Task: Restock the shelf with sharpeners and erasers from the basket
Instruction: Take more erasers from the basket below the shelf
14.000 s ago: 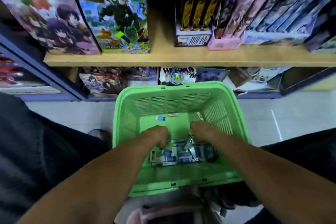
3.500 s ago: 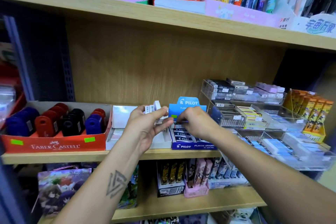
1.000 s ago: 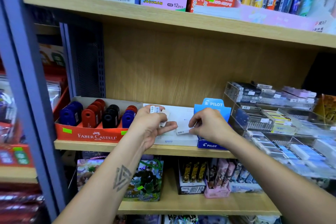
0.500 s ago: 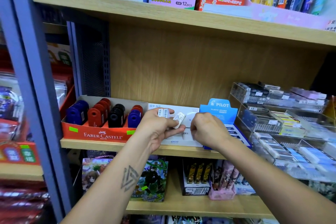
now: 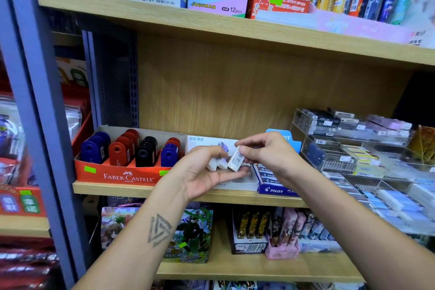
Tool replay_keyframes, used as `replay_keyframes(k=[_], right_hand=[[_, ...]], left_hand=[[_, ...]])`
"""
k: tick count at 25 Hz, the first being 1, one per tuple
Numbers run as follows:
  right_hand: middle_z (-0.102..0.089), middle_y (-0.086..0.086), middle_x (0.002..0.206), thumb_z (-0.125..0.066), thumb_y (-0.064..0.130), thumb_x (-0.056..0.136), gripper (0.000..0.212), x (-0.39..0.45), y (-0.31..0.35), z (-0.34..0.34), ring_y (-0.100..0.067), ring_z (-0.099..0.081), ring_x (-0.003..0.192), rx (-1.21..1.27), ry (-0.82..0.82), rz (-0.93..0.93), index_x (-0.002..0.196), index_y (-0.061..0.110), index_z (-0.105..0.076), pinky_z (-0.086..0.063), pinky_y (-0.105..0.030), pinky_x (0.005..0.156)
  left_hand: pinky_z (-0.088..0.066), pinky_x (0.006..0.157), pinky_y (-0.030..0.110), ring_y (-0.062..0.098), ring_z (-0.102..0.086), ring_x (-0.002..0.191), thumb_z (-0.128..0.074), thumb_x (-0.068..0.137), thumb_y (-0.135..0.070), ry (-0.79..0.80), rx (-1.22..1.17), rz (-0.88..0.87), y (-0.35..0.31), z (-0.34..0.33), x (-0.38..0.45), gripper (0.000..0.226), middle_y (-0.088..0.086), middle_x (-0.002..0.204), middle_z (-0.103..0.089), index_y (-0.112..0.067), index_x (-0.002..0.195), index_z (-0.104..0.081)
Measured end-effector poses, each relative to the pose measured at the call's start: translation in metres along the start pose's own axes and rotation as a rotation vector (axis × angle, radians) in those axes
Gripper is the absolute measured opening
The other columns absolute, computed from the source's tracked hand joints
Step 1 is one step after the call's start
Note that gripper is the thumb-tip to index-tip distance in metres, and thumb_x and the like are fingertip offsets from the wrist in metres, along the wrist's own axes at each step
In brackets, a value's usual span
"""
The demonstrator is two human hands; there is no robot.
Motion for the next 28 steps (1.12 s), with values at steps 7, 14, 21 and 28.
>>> replay_keyframes(k=[7,14,21,28], right_hand=[[-0.069,-0.014,0.077,-0.072,-0.001,0.085,0.005,-0.004,0.010,0.013,-0.020,-0.061,0.064,-0.061,0.014,0.035,0.091,0.000,-0.072,-0.054,-0.029,0.066],[-0.065,0.012,0.105,-0.076,0.012,0.082,0.036,-0.032,0.040,0.040,-0.007,-0.062,0.075,-0.619,0.169,0.405,0.116,0.024,-0.072,-0.047,-0.018,0.070],[-0.069,0.000,0.091,-0.082,0.007,0.078,0.023,-0.073,0.027,0.140,-0.006,-0.061,0.074,-0.514,0.139,0.287,0.100,0.012,-0.074,-0.051,-0.019,0.069],[-0.064,-0.006,0.078,-0.083,0.001,0.075,0.023,-0.110,-0.041,0.282,-0.012,-0.061,0.068,-0.334,-0.204,0.004,0.090,0.015,-0.073,-0.052,-0.026,0.062]], left_hand=[[-0.046,0.096,0.063,0.057,-0.058,0.113,-0.049,0.100,-0.004,0.133,-0.058,0.104,0.010,-0.015,-0.003,0.036,0.040,0.122,-0.058,0.014,0.132,-0.048],[-0.057,0.059,0.026,0.028,-0.069,0.074,-0.062,0.093,-0.006,0.100,0.134,0.031,0.024,-0.045,0.004,0.034,0.028,0.101,-0.067,0.010,0.124,-0.059],[-0.062,0.068,0.032,0.026,-0.070,0.078,-0.060,0.094,0.000,0.175,0.203,0.070,0.061,-0.135,0.023,0.019,0.021,0.094,-0.070,0.009,0.110,-0.063],[-0.062,0.065,0.036,0.030,-0.072,0.069,-0.056,0.092,0.013,0.111,0.402,-0.042,0.105,-0.225,0.070,0.013,0.022,0.085,-0.070,0.008,0.103,-0.058]])
Point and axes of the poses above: each hand's wrist, its own x-axis towards the middle knuckle, its own z-axis out of the back of the hand, y = z × x, the point moved 8 cm from there along x, towards the middle knuckle
